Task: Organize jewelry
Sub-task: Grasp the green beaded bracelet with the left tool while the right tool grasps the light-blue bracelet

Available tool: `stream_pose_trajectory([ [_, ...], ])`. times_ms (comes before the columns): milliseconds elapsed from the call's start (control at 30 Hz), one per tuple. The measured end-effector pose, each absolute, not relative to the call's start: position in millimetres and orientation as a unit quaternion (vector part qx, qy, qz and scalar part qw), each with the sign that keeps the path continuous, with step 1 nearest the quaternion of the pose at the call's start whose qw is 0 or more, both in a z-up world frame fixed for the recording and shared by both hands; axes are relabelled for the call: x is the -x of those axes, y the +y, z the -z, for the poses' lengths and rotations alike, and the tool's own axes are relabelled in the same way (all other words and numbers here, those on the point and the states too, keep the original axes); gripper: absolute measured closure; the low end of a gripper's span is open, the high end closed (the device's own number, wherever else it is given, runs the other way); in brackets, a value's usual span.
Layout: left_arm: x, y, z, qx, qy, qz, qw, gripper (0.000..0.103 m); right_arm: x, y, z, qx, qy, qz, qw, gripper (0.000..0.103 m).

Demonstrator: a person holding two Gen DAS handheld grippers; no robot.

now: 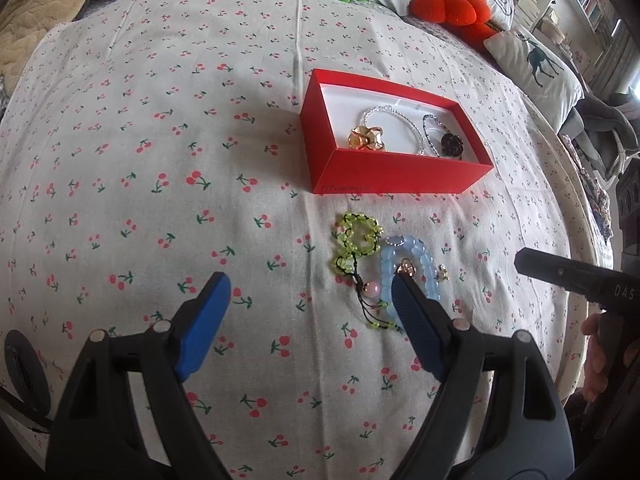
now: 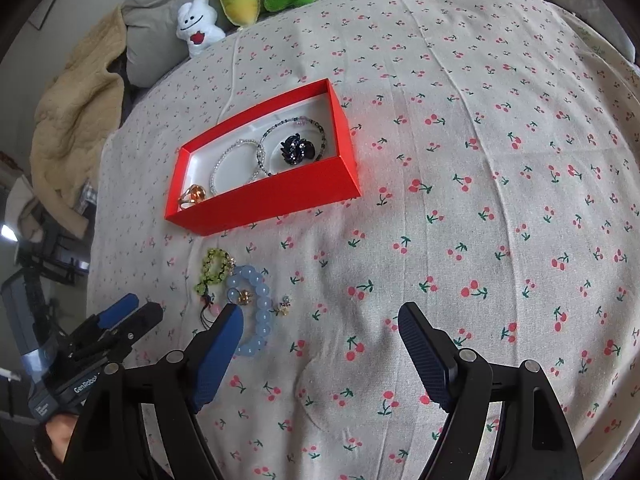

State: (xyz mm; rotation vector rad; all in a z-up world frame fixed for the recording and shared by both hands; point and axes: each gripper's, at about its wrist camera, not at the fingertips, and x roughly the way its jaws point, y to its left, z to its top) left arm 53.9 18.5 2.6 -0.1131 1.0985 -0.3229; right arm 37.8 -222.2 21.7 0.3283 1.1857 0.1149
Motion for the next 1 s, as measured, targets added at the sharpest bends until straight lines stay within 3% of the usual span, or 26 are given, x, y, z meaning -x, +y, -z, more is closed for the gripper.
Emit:
stream_pose_trajectory([
  [167,-62.4,8.5,7.8,0.075,0.531,0.169,0.827,0.06,-40.5,-215.0,-19.9,-0.155,0.56,-0.058,0.812,0.022],
  [267,-68.6,2.6,15.3,0.078,0.539,0.169,0.822,0.074,-41.0,-214.8,-18.7,-0.159,0.562,-0.057,0.81,0.022],
  [600,-87.7,-7.4,26.2,0.088,0.542,0.152,0.822,0.077,-43.2,-216.2,-14.3,-0.169,0.566,-0.048,0.805,0.022],
  [733,-92.2,-10.1,30.8,0.087,0.545,0.144,0.821,0.084,-44.0,-215.2,-11.4,-0.17,0.569,-0.045,0.803,0.022],
  [767,-92.5,-10.9,31.5,0.085,0.546,0.142,0.821,0.091,-44.2,-214.3,-10.3,-0.171,0.57,-0.045,0.802,0.022],
  [1000,-85.8,-6.8,20.8,0.066,0.541,0.14,0.827,0.097,-42.8,-198.3,-0.5,-0.16,0.587,-0.062,0.791,0.022],
])
